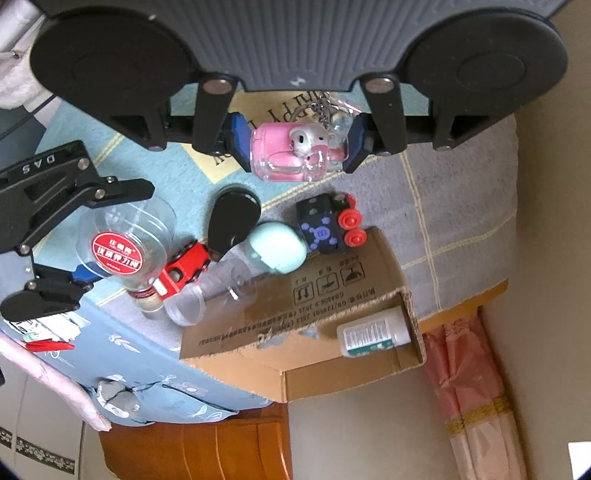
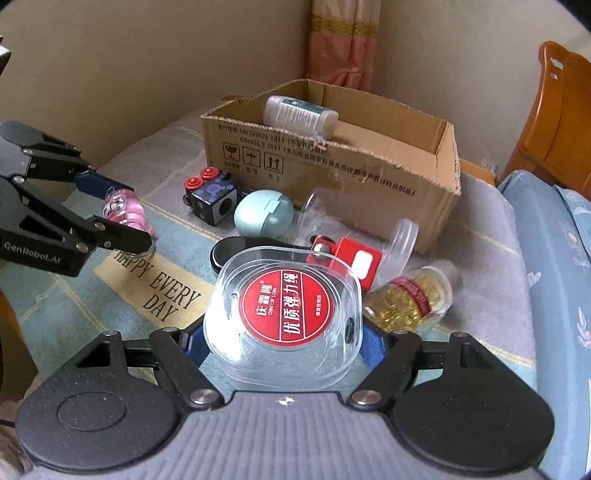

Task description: Organize rigid objects

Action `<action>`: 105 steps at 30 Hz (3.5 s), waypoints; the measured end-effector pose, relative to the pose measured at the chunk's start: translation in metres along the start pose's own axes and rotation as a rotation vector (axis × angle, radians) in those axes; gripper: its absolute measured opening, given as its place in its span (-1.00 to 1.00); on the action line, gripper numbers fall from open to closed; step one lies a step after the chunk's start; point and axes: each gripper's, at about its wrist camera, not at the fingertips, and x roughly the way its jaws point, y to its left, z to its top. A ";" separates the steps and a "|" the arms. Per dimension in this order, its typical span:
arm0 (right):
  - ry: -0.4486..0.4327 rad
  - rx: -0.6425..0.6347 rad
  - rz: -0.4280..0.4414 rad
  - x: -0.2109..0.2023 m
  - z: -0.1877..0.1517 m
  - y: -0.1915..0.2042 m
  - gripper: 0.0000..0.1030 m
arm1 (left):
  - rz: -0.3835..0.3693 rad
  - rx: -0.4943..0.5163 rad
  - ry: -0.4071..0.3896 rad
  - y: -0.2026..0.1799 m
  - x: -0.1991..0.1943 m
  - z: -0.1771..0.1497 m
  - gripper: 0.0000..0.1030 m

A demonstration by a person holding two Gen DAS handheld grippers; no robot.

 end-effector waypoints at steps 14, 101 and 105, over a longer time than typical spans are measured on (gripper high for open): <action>-0.099 -0.053 0.034 -0.037 0.033 -0.029 0.58 | 0.036 0.023 -0.093 0.002 -0.035 0.056 -0.04; -0.115 0.121 0.003 0.032 0.159 -0.119 1.00 | 0.078 -0.198 -0.078 0.026 0.007 0.039 0.92; -0.136 0.105 0.020 0.015 0.145 -0.113 1.00 | 0.083 -0.200 -0.075 0.021 0.005 0.035 0.92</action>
